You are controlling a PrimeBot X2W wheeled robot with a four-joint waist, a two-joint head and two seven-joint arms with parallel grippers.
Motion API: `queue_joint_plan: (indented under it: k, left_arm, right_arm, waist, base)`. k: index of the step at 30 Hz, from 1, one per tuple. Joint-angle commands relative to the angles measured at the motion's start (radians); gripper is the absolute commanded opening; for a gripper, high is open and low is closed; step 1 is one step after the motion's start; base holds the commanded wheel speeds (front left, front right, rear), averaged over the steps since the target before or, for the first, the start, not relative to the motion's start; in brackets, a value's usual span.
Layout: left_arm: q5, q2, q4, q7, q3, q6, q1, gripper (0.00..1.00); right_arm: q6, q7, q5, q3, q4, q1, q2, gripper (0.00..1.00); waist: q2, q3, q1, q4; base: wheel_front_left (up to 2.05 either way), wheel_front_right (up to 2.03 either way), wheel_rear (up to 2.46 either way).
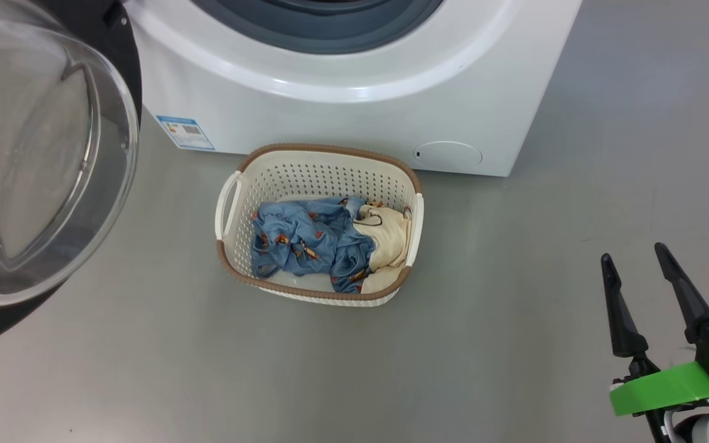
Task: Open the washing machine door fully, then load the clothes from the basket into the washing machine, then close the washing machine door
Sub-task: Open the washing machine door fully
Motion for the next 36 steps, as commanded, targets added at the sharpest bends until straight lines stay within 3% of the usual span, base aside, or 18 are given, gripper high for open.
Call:
queue_joint_plan:
  k: [1,10,16,25,35,36]
  left_arm:
    - [0.019,0.036,-0.038,-0.005,0.042,-0.009,0.021,0.0]
    - [0.124,-0.137,-0.259,-0.005,0.042,-0.036,0.205,0.0]
    - [0.182,-0.201,-0.379,-0.005,-0.04,-0.046,0.309,0.0]
    - [0.178,-0.224,-0.442,0.0,-0.242,-0.068,0.404,0.0]
    - [0.154,-0.218,-0.431,0.063,-0.329,-0.108,0.412,0.0]
    - [0.152,-0.217,-0.43,0.071,-0.335,-0.113,0.409,0.2]
  right_arm:
    - [0.002,-0.012,0.001,0.03,-0.019,-0.018,0.0,1.0]
    - [0.002,-0.012,0.003,0.048,-0.007,0.008,0.012,1.0]
    - [0.002,-0.012,0.0,0.041,-0.007,0.036,0.023,1.0]
    - [0.002,-0.012,-0.007,0.049,-0.017,0.089,0.043,1.0]
    - [0.002,-0.012,-0.015,0.071,-0.032,0.11,0.058,1.0]
    - [0.002,-0.012,-0.016,0.073,-0.034,0.109,0.059,1.0]
  waist:
    - [0.0,-0.013,0.0,-0.006]
    - [0.0,-0.086,0.0,-0.022]
    - [0.0,-0.125,0.0,-0.017]
    - [0.0,-0.189,0.0,-0.032]
    - [0.0,-0.222,0.0,-0.102]
    - [0.0,-0.223,0.0,-0.111]
  base:
    - [0.0,0.0,0.0]
    - [0.0,0.0,0.0]
    - [0.0,0.0,0.0]
    - [0.0,0.0,0.0]
    - [0.0,0.0,0.0]
    - [0.0,0.0,0.0]
